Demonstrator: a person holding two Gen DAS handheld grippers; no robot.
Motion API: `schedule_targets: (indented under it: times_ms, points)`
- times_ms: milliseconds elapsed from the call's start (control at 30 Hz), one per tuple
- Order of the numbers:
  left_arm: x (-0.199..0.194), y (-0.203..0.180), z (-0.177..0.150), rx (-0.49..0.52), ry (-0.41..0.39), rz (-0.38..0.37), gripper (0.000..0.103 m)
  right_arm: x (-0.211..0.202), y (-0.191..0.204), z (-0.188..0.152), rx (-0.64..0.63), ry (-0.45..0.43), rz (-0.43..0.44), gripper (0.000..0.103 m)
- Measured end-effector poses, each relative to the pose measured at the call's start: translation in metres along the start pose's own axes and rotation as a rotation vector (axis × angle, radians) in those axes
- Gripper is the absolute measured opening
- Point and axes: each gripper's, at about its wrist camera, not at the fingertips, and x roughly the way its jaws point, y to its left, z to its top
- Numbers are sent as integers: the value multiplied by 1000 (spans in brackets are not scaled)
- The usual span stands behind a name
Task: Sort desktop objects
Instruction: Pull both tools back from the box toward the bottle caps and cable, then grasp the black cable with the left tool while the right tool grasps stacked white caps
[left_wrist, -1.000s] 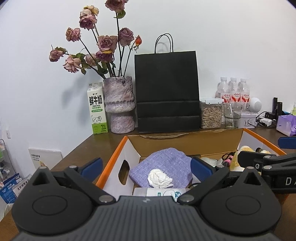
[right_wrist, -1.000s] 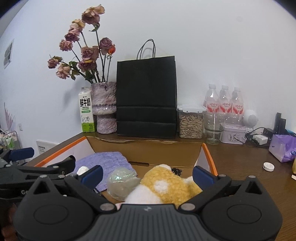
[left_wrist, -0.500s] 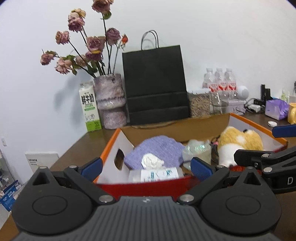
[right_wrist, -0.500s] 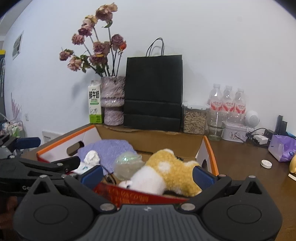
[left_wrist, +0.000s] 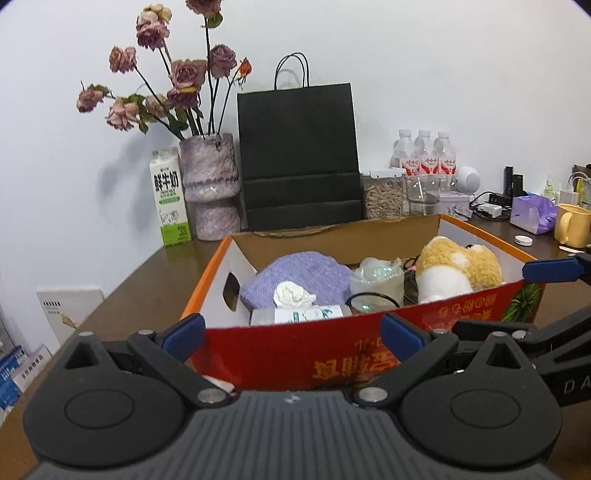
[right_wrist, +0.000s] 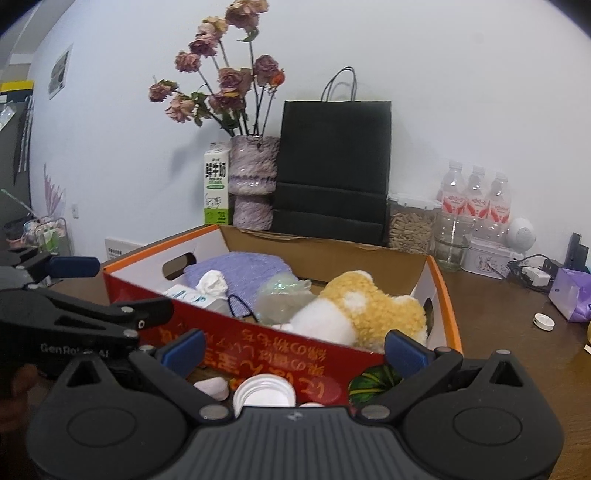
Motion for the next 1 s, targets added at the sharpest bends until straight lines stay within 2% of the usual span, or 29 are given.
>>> schedule_targets:
  times_ms: [133,533,733,933,1000]
  points:
    - [-3,3,-6,-17,27,-26,103,-3,1,-5,6,16,25,103]
    - [8,-1,-15,19,117,-9,103,8,2,-13,14,100,29,102]
    - [12,0,-16,23,141,0,103,15,1,-15,20,140,37,94]
    - [13,2,-16,15,149,15,103,21,1,-17,31,156,57,77]
    - [13,2,-16,19,149,11,103,22,1,-17,28,162,70,57]
